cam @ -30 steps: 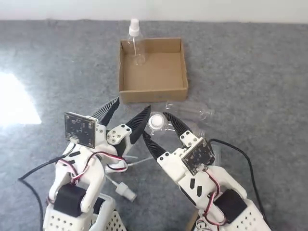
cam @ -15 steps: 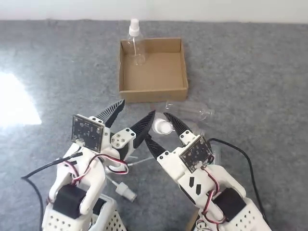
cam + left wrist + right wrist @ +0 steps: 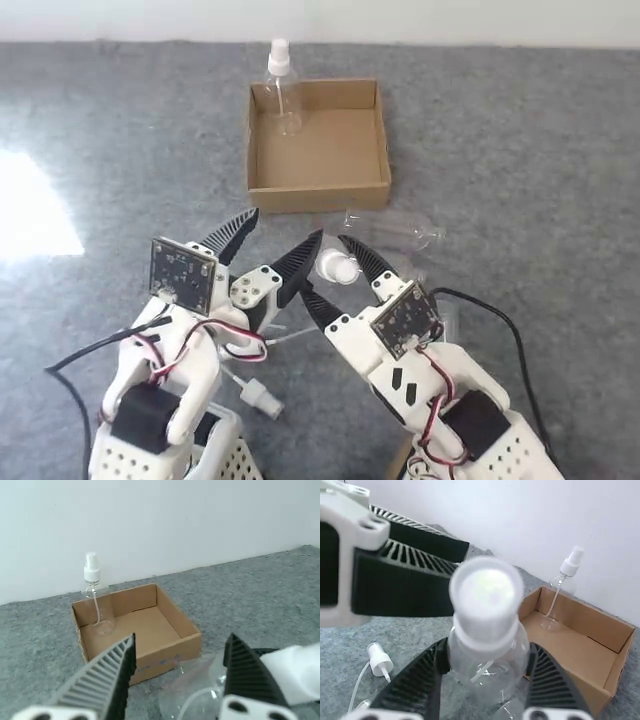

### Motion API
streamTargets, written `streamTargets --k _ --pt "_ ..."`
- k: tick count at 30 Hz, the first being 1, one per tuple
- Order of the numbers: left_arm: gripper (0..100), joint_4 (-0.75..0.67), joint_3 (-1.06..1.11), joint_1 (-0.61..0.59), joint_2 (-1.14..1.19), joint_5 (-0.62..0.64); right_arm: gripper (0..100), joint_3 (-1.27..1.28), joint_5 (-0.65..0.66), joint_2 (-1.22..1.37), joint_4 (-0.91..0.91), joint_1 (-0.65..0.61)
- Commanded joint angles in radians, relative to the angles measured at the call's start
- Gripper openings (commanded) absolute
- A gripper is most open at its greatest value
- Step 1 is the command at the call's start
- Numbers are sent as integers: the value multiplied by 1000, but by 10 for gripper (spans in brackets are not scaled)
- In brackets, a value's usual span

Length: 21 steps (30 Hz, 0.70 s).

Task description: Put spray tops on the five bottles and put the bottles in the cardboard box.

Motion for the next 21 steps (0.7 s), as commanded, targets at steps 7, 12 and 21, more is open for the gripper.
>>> streamTargets --k 7,12,21 --pt "268 -60 -33 -230 9 150 101 -48 12 27 -16 -7" --pt "268 -81 -27 -308 9 219 101 -91 12 27 18 35" --pt "268 -161 36 -322 9 235 101 -189 20 68 35 117"
